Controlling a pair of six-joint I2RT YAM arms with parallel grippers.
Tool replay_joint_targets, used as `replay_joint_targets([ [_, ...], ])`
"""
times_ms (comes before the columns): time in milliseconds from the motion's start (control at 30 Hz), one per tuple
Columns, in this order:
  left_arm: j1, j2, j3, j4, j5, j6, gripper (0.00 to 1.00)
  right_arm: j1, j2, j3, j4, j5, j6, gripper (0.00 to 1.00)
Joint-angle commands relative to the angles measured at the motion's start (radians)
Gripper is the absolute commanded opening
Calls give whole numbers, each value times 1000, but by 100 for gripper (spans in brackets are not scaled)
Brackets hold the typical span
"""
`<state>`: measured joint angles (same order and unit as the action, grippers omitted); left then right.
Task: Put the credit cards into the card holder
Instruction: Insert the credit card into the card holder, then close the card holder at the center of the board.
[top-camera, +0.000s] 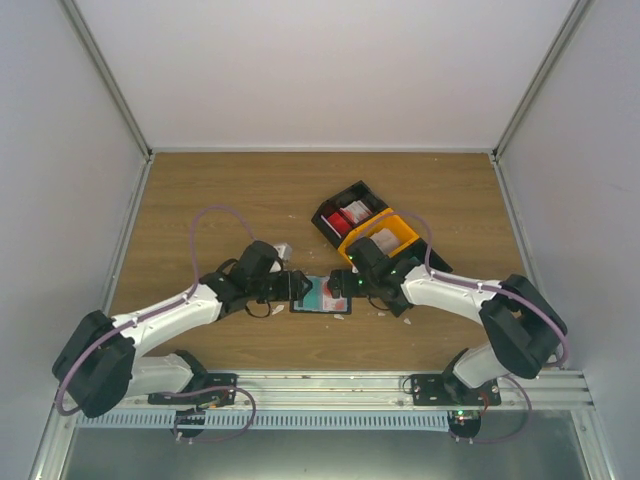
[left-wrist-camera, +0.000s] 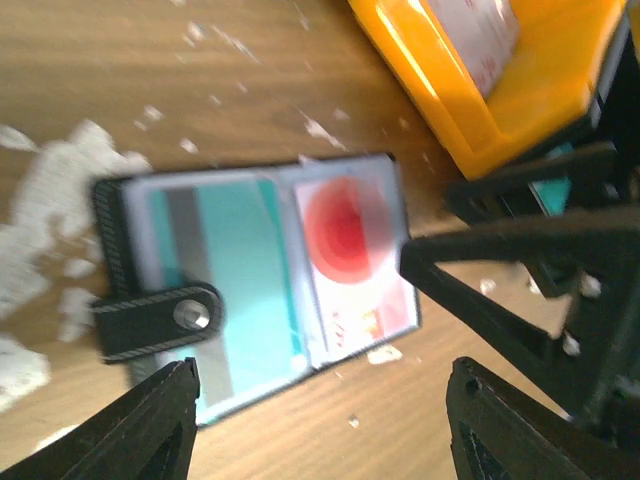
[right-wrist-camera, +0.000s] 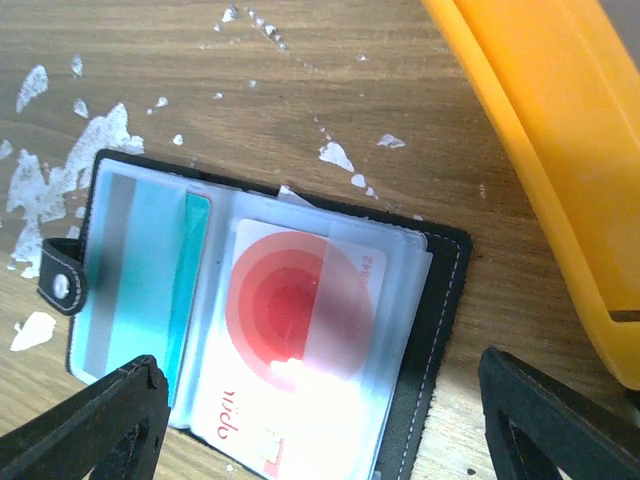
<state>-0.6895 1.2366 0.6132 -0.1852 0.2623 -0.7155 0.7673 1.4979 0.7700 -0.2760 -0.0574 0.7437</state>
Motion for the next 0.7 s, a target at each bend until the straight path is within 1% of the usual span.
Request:
replay_joint_targets([
  [0,48,-54,22,-69,-150,56,70,11,-26,23,10,18,-21,84],
  [167,143,-89,-41,-14,-74,53,69,68,16,93,23,-5,-18,83],
  [400,258,-121,-137,46,35,26,68,163,124,183,80,-30,10,83],
  [567,323,-174,-217,62,61,-4,71,182,182,200,129,-74,63,76],
  [667,349,-195,-250,71,79,-2,72,184,207,201,144,-67,101,72],
])
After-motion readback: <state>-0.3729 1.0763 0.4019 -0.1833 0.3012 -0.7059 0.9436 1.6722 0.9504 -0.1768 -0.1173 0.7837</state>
